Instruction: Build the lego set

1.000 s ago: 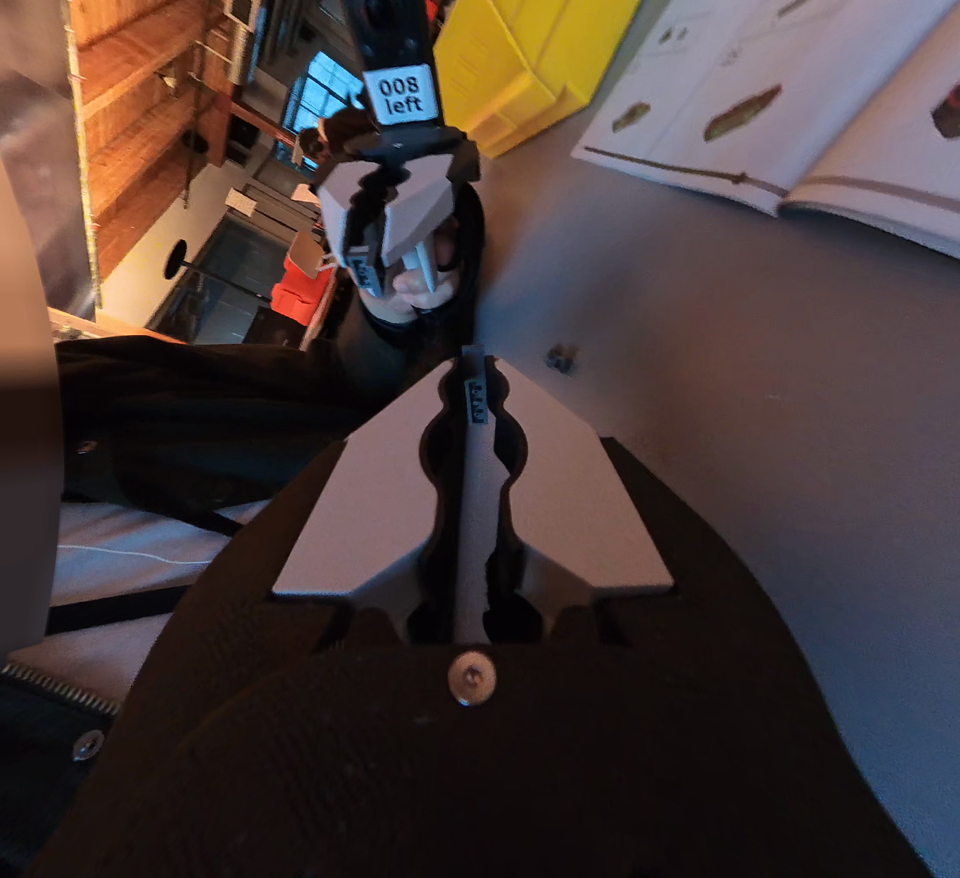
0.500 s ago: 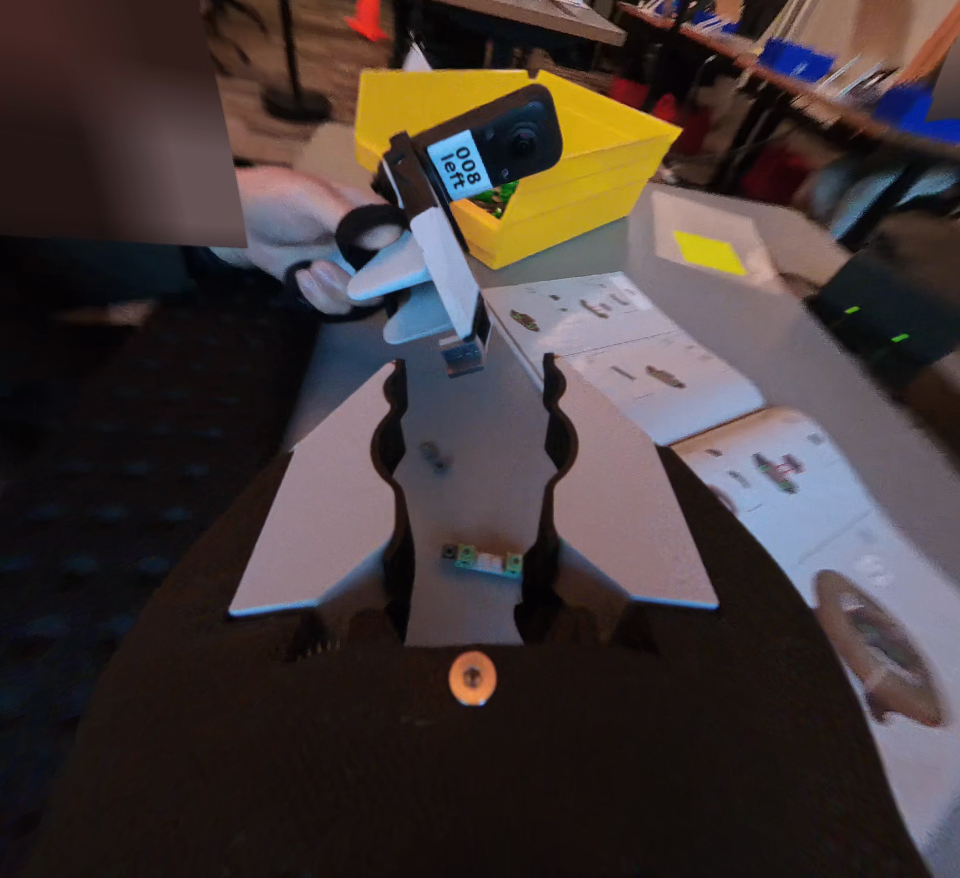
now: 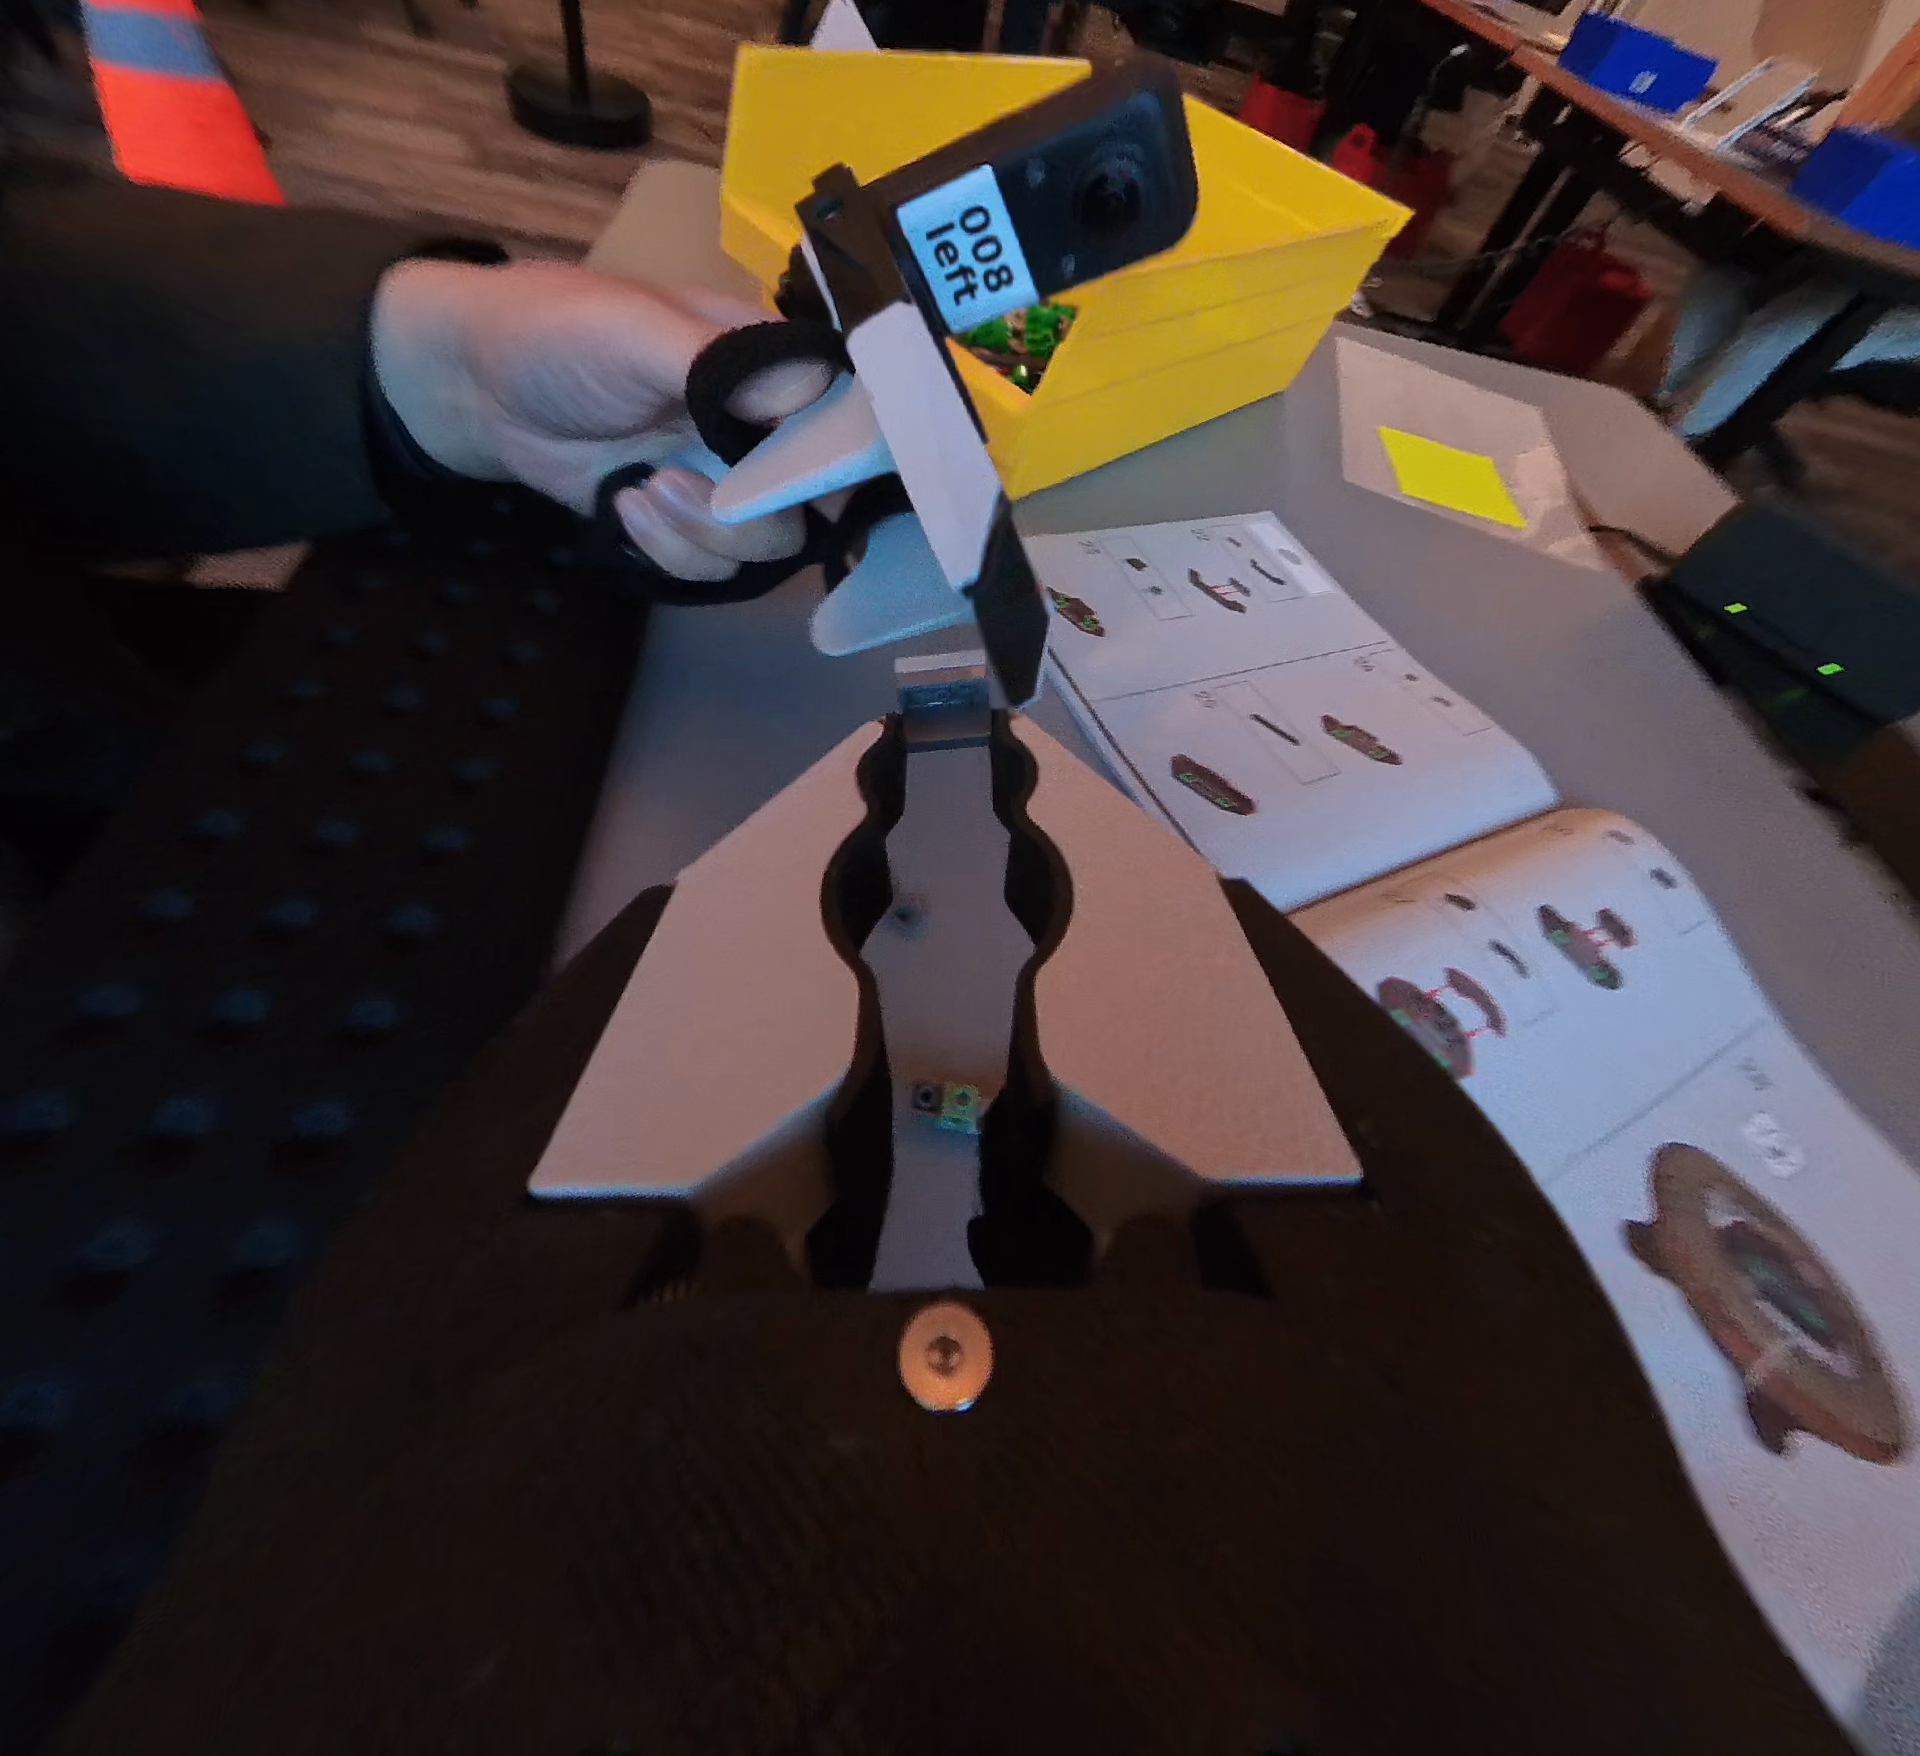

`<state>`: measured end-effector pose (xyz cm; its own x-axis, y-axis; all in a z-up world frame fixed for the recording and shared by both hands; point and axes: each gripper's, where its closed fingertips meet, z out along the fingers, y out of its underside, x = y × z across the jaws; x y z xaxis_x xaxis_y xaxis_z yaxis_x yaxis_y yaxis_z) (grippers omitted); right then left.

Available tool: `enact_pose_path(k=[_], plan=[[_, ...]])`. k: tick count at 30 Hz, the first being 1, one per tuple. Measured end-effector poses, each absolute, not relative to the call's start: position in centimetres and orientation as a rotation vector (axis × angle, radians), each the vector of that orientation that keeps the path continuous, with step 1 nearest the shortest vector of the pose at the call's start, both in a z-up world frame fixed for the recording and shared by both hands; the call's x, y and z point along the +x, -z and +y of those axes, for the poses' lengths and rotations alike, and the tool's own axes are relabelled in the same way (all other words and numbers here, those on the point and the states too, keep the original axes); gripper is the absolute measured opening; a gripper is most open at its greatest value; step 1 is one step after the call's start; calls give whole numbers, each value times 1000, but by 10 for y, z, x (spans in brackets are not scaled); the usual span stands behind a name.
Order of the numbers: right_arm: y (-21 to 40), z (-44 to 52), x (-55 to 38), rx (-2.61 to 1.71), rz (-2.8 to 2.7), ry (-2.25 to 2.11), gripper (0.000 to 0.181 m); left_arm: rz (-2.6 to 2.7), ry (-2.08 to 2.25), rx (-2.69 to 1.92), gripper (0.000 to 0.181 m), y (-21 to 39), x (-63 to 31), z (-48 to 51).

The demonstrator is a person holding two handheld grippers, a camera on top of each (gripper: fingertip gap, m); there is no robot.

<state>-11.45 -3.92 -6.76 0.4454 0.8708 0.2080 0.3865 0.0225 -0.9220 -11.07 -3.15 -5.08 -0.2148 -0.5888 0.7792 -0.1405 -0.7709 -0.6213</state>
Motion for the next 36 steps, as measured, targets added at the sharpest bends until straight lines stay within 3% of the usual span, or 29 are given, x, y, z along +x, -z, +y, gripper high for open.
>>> enact_pose_path(k=[7, 16, 36], plan=[[55, -54, -115, -1597, -1042, -910, 15, 1168, 1706, -1505, 31, 36, -110, -57], [58, -68, -120, -1614, -1094, -1017, 15, 1328, 1488, -1424, 19, 45, -104, -71], [53, -74, -120, -1577, -1119, -1068, 14, 1387, 1443, -1360, 15, 40, -107, -80]])
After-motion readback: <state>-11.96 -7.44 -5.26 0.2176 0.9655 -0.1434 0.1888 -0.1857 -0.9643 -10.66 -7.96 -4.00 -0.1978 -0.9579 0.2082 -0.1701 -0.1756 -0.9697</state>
